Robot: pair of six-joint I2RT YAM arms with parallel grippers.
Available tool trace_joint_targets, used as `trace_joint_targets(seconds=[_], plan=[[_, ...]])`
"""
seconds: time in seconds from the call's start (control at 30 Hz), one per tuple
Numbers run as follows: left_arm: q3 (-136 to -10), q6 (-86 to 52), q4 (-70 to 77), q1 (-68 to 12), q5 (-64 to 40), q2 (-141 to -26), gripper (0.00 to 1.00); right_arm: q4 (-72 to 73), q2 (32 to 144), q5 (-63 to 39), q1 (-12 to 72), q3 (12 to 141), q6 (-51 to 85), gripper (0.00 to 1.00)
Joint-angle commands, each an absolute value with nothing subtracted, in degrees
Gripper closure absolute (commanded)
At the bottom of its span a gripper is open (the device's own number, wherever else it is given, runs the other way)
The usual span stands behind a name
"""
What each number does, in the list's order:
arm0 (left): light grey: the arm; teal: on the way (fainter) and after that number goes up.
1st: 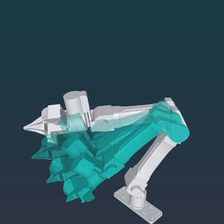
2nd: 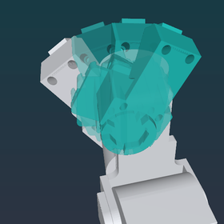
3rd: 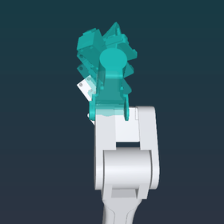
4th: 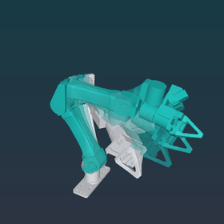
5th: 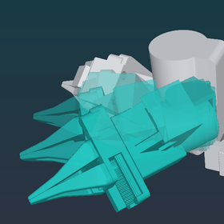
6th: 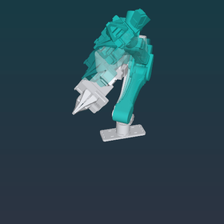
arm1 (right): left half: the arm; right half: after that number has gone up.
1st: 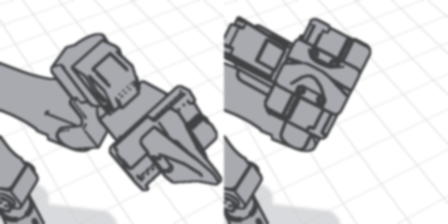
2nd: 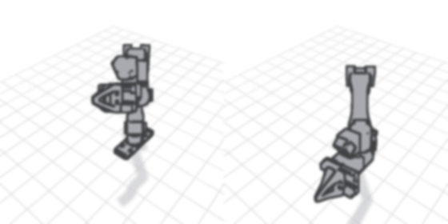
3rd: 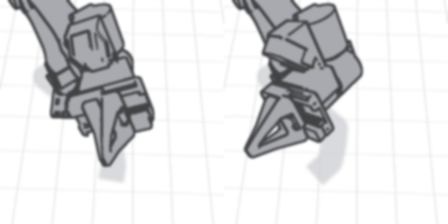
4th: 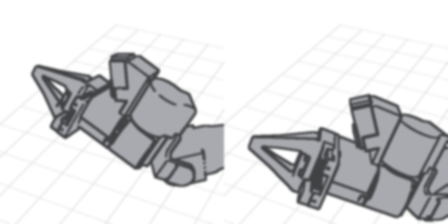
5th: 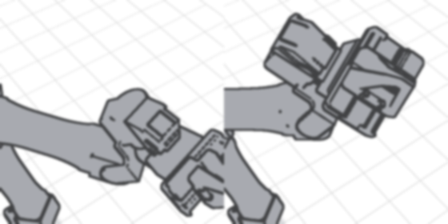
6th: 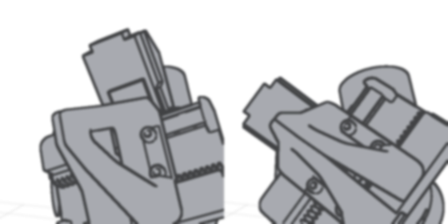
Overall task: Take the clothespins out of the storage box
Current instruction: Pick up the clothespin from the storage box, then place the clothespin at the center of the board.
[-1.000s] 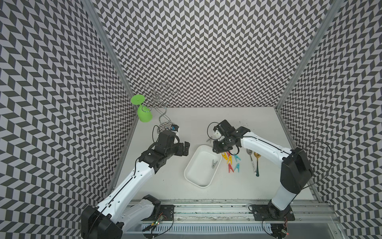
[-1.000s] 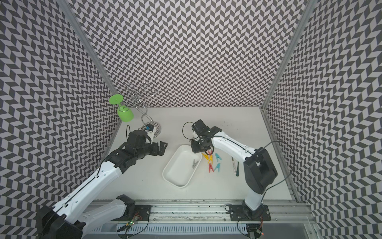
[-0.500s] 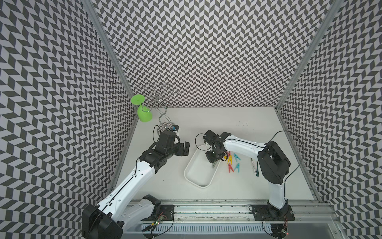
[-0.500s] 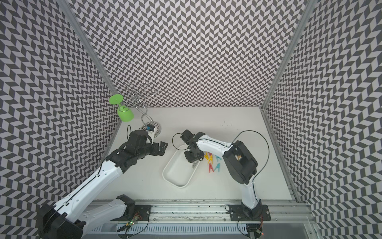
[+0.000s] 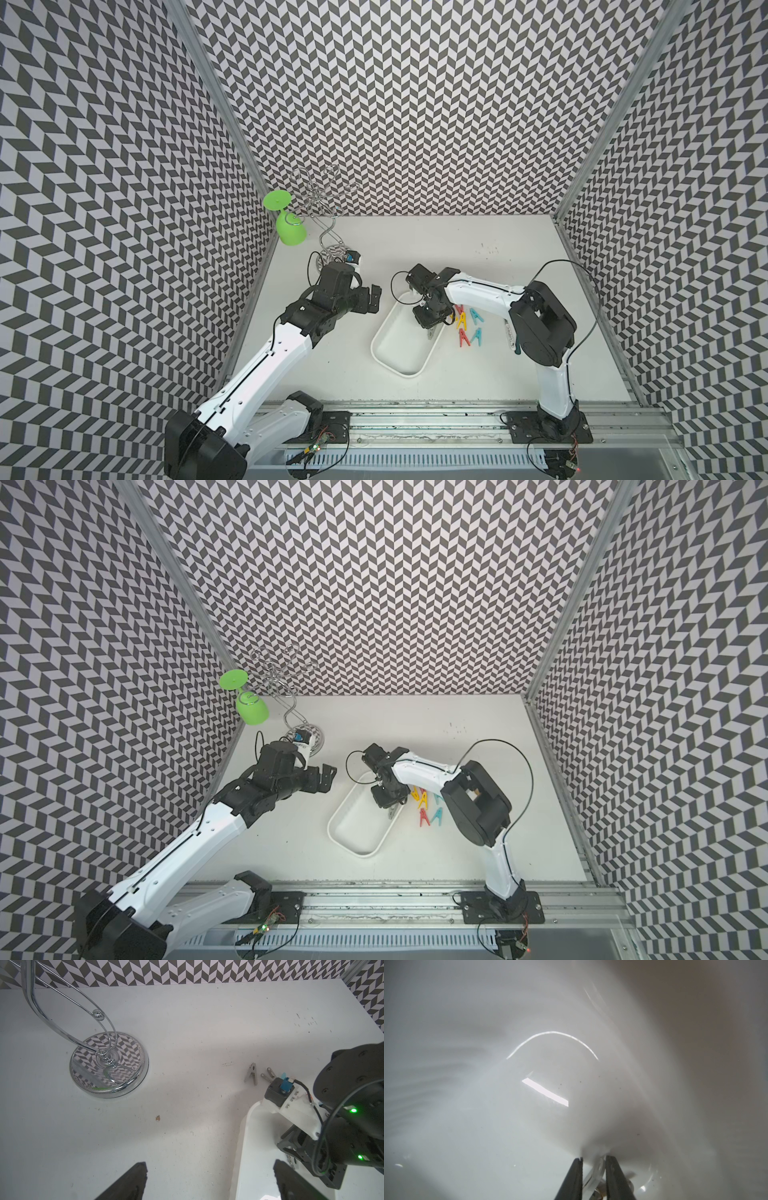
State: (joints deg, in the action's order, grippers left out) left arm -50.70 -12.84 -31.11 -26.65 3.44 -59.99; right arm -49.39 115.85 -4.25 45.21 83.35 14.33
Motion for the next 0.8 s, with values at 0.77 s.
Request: trace_joint_targets(seconds=[0.77], plan=[[-46.10,-7.19,-25.44,-26.90,7.20,-51.91,0.00,-45.22,106.00,-6.42,35.36,91.69,16.47,1.00]])
